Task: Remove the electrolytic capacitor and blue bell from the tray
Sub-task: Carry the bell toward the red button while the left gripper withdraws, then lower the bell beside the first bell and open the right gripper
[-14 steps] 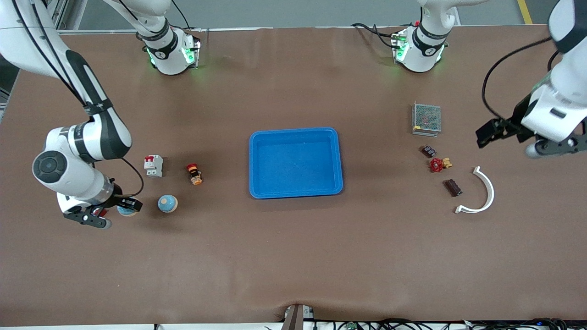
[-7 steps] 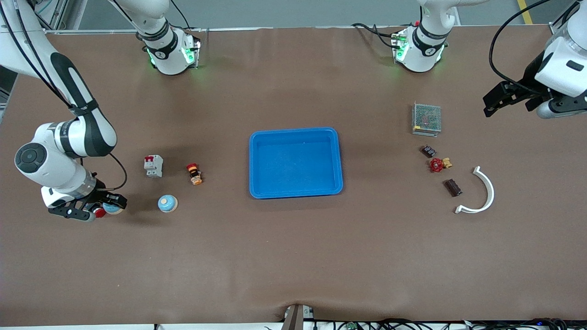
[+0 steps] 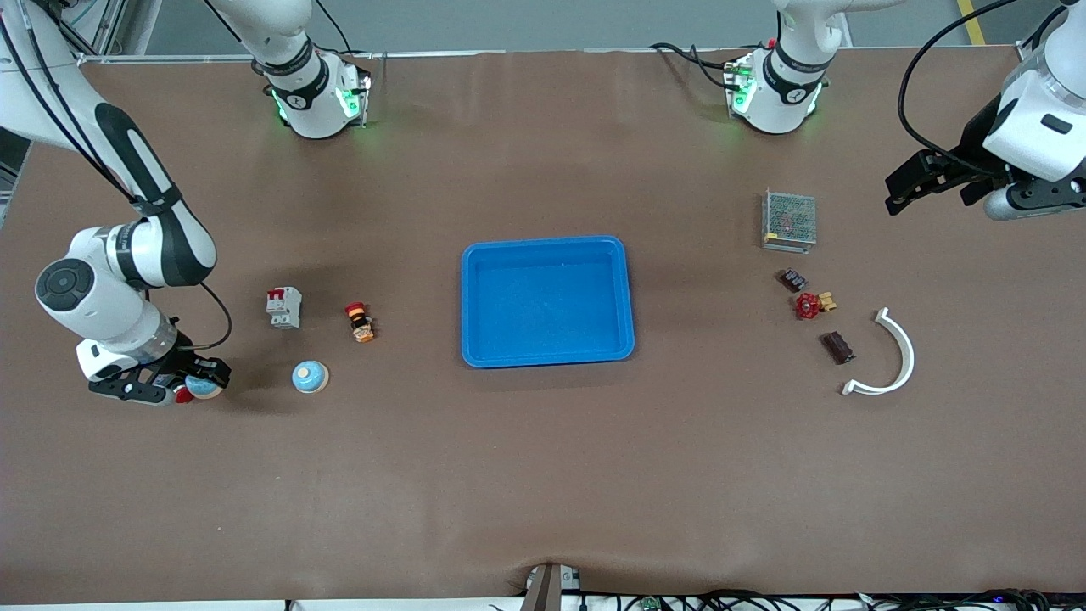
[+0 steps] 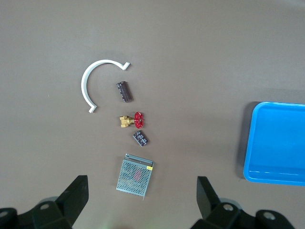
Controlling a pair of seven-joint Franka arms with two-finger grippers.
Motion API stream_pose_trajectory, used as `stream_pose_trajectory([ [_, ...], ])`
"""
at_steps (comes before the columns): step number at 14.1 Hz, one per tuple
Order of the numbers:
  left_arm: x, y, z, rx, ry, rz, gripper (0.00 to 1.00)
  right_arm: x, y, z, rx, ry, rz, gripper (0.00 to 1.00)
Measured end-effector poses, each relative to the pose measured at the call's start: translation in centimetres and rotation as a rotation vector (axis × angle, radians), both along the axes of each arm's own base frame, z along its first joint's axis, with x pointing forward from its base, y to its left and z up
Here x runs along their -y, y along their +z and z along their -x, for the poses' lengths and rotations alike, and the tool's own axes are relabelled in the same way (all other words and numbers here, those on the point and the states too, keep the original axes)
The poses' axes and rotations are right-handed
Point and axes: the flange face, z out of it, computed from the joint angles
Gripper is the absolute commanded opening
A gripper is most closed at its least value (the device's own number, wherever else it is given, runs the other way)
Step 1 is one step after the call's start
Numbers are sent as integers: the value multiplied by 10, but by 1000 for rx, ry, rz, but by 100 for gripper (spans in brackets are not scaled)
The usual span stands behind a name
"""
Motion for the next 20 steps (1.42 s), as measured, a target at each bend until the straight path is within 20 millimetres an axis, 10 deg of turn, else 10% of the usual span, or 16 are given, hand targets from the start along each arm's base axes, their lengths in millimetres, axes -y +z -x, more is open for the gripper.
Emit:
stream_pose_trajectory([
  [11, -2, -6, -4, -45, 3, -1, 100, 8, -40, 6, 28, 9, -25, 0],
  [12, -3, -6, -3, -47, 4, -1, 100, 9, -41, 6, 29, 8, -25, 79],
  [13, -4, -6, -3, -49, 6, -1, 100, 10, -41, 6, 31, 6, -25, 100],
  [20, -15, -2, -1, -45, 27, -1, 100, 10, -38, 6, 34, 5, -23, 100],
])
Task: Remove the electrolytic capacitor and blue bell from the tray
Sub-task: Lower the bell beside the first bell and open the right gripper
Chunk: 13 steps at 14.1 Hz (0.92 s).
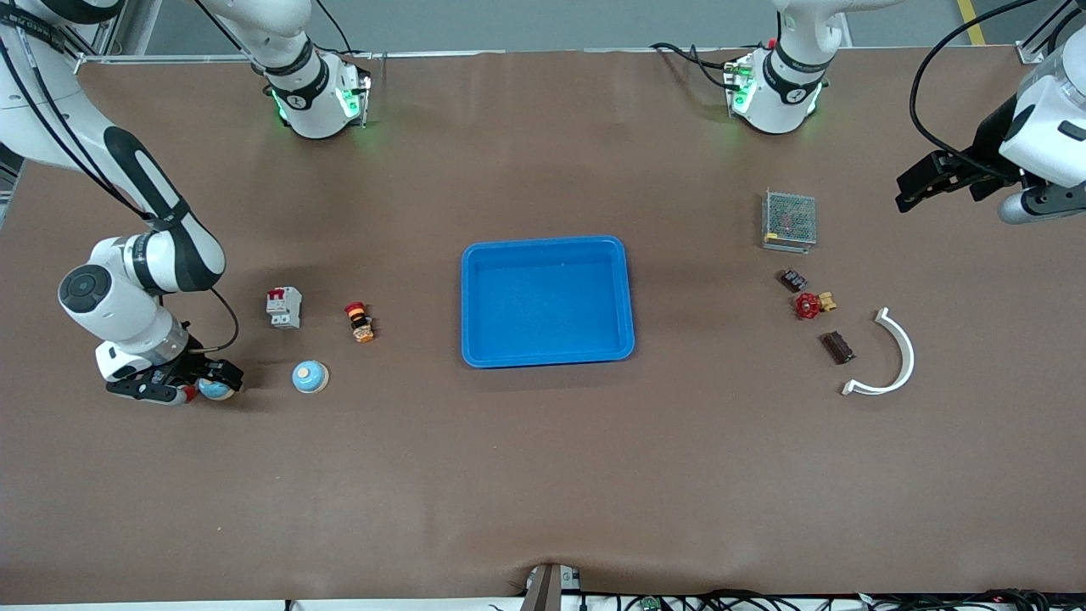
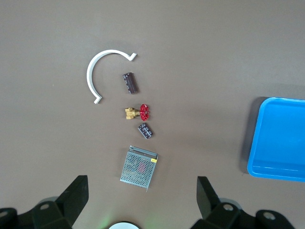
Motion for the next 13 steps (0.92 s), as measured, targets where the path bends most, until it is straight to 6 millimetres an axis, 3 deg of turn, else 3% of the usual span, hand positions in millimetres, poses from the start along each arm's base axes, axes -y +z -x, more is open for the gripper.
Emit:
stream_pose_trajectory([
  [5, 0, 0, 0, -2, 0, 0, 100, -4, 12, -4, 8, -83, -11, 100],
  [9, 0, 0, 0, -3, 0, 0, 100, -26, 44, -24, -55, -81, 10, 100],
  [10, 0, -1, 0, -3, 0, 0, 100, -31, 54, -29, -61, -78, 14, 87],
  [11, 0, -1, 0, -3, 0, 0, 100, -34, 62, -34, -64, -76, 19, 64],
  [13, 0, -1, 0, -3, 0, 0, 100, -33, 69, -39, -61, -79, 23, 0],
])
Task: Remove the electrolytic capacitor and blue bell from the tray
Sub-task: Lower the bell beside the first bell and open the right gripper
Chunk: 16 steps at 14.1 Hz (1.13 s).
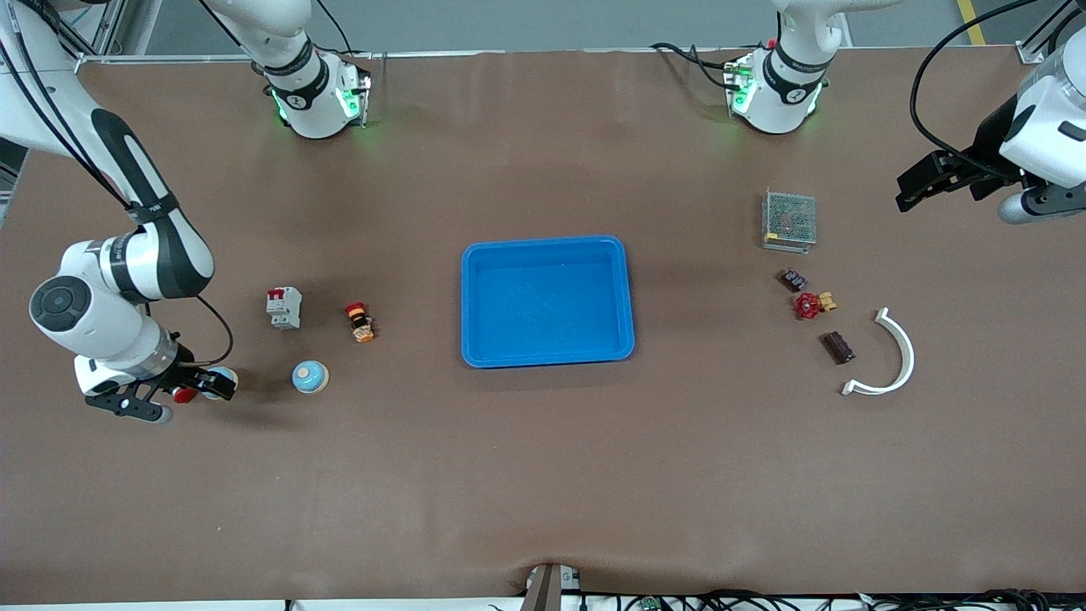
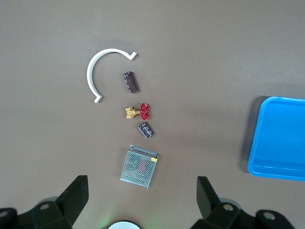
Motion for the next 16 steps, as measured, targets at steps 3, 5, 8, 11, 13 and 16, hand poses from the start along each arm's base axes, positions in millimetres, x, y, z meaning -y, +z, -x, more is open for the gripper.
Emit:
stream_pose_trajectory([
  [3, 0, 0, 0, 0, 0, 0, 100, 1, 5, -3, 3, -9, 3, 0],
  [5, 0, 0, 0, 0, 0, 0, 100, -2, 10, -7, 11, -28, 2, 0],
  [8, 0, 0, 0, 1, 0, 0, 100, -7, 29, -19, -38, -64, 11, 0],
  [11, 0, 0, 0, 1, 0, 0, 100, -14, 79, -41, -88, -99, 21, 100],
  [13, 0, 0, 0, 1, 0, 0, 100, -21, 104, -49, -91, -103, 28, 100],
  [16, 0, 0, 0, 1, -1, 0, 100, -25, 121, -53, -101, -104, 34, 100],
])
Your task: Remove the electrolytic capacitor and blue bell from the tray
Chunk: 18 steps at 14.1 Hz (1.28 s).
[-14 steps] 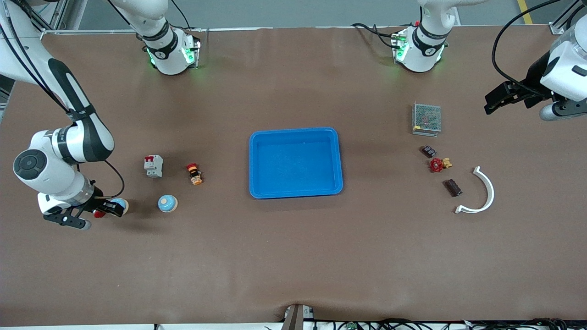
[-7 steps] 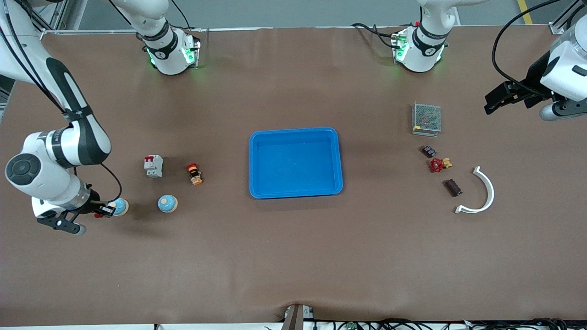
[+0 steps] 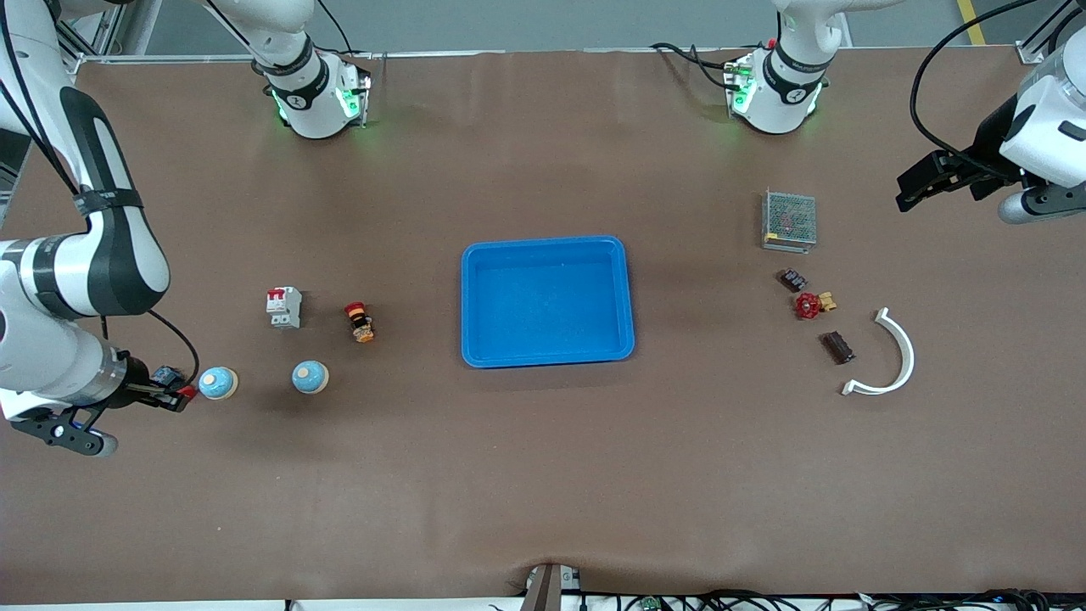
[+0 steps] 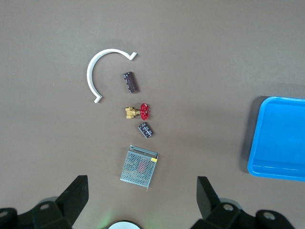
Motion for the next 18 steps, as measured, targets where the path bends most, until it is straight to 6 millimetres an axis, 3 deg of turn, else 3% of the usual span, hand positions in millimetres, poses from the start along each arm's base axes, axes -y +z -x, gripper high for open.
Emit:
stream_pose_trajectory([
  [8, 1, 3, -3, 29, -2, 3, 100, 9, 62, -3, -70, 72, 22, 100],
  [14, 2, 3, -3, 31, -4, 3, 100, 12, 132, 10, -150, 256, 16, 100],
  [16, 3, 3, -4, 38, -5, 3, 100, 4, 149, 19, -170, 276, 5, 100],
  [18, 4, 3, -5, 49, -8, 4, 100, -18, 173, 28, -190, 292, 15, 100],
])
